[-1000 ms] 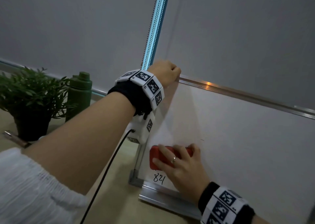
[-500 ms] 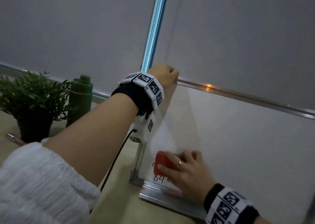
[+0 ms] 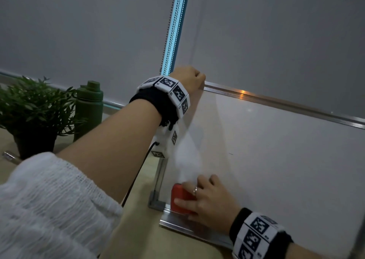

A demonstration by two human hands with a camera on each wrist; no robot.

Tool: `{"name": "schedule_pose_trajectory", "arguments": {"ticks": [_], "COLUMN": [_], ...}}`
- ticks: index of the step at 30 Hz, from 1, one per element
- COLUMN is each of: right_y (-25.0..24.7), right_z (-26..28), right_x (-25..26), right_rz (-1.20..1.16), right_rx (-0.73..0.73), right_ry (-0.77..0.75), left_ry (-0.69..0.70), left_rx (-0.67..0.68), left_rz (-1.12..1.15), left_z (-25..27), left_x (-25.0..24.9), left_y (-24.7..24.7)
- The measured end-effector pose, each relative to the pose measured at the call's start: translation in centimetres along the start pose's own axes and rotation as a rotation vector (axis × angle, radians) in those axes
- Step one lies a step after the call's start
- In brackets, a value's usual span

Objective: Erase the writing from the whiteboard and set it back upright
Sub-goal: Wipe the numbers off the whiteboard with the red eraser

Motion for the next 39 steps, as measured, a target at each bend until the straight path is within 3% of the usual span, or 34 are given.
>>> {"name": "schedule_pose_trajectory", "arguments": {"ticks": [2,4,7,10,12,15,18,29,39], "right_y": [0.1,-0.9,-3.2,-4.4,-3.3,-0.6,0.4,-1.4,-1.4], "right_z": [0.0,-0.9,-2.6,-3.3,-2.9,-1.0,0.0,2.9,6.7], "right_x": [0.5,-0.5,-3.8,-4.9,-3.6,0.0,1.7,-0.6,-2.2], "right_rz": [0.005,0.023,-0.016,-0.013,-0.005,-0.007,-0.033,0.013,0.071], "right_rx": [0.022,-0.056,-0.221,-0.237,-0.182,0.021,0.142,0.131,0.009], "right_ry": [-0.024,0.019,0.259,0.369,0.301,0.082,0.041,-0.032,-0.064], "left_ry": [0.003,0.008,0.003,0.005,0.009,0.010,0.012,0.032,0.051], "left_rx": [0.005,0.005,0.002,0.013,0.018,0.005,0.009,0.028,0.019], "left_rz": [-0.002,-0.015,-0.020,-0.002,0.009,0.003,-0.007,0.000,0.014], "left_z": [0.1,0.2,0.2,0.0,-0.2,-0.3,-0.2,0.3,0.2], "left_x": [0.0,-0.1,0.0,0.0,0.1,0.2,0.2,0.2,0.2], "left_y": [-0.1,-0.1,0.0,0.3,0.4,0.5,0.1,-0.6,-0.5]}}
Point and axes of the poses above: each hand's wrist, its own z-axis away from the middle knuckle, its own y-axis out of the palm, x = y × z, the point moved 4 cm from there along -z, towards the middle knuckle, and after that the axes turned 10 degrees about -x, right-handed, at the moved point
